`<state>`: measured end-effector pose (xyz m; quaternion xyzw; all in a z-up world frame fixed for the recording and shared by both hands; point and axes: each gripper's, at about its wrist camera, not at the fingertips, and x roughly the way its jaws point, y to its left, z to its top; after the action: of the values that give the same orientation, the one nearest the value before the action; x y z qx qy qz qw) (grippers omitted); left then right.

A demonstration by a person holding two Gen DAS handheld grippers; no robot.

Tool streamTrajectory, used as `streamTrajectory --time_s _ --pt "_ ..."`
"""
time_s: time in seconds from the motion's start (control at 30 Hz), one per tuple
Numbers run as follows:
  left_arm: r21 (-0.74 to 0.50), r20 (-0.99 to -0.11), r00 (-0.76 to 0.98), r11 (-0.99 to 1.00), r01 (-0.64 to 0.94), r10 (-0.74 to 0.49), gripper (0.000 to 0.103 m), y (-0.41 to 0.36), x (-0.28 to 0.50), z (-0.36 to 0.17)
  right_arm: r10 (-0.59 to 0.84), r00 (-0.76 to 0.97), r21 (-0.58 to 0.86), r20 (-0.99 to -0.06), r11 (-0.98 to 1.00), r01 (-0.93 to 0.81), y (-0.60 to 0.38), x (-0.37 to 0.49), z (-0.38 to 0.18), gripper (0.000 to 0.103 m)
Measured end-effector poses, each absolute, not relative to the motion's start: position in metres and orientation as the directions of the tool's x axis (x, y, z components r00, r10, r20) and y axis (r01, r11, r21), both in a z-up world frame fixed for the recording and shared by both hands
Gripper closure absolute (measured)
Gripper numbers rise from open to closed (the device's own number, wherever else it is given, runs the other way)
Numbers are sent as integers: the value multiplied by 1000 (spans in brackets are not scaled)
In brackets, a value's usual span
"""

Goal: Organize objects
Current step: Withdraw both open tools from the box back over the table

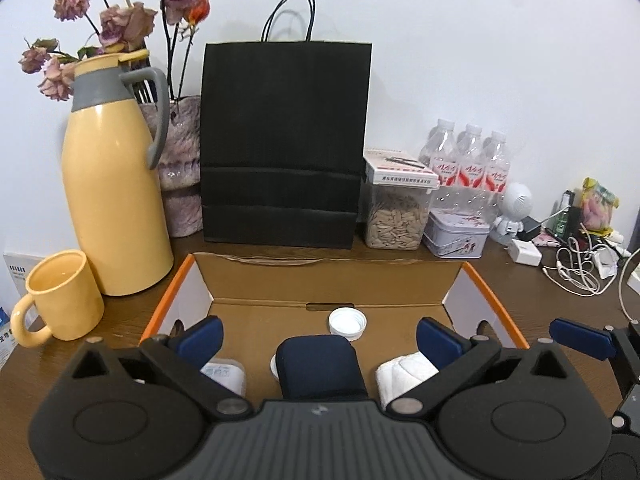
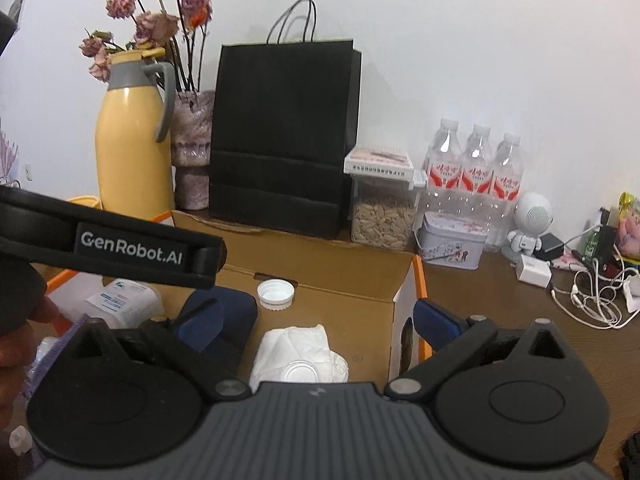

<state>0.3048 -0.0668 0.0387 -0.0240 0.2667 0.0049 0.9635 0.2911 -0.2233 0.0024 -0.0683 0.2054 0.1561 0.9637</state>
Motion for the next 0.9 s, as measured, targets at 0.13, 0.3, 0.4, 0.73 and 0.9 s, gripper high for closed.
streamTrajectory --time_s 0.13,0.3,0.4,0.73,0.9 --pt "-47 -502 865 999 -19 -7 0 -63 288 43 274 874 -73 -401 942 -328 -226 272 4 0" --pt "-47 -487 873 999 -24 -2 0 -62 260 46 287 880 -75 -377 938 -338 -229 247 6 0" --pt "-42 -477 879 999 -15 -7 0 -62 239 44 299 877 -69 -377 935 -348 -231 230 5 0" --pt "-36 -518 855 999 -24 2 0 -50 179 25 295 866 -50 -403 938 -342 -241 175 -7 0" --pt "-16 -537 843 999 -34 20 0 -43 158 17 283 859 -32 -427 945 -327 -249 155 -15 0"
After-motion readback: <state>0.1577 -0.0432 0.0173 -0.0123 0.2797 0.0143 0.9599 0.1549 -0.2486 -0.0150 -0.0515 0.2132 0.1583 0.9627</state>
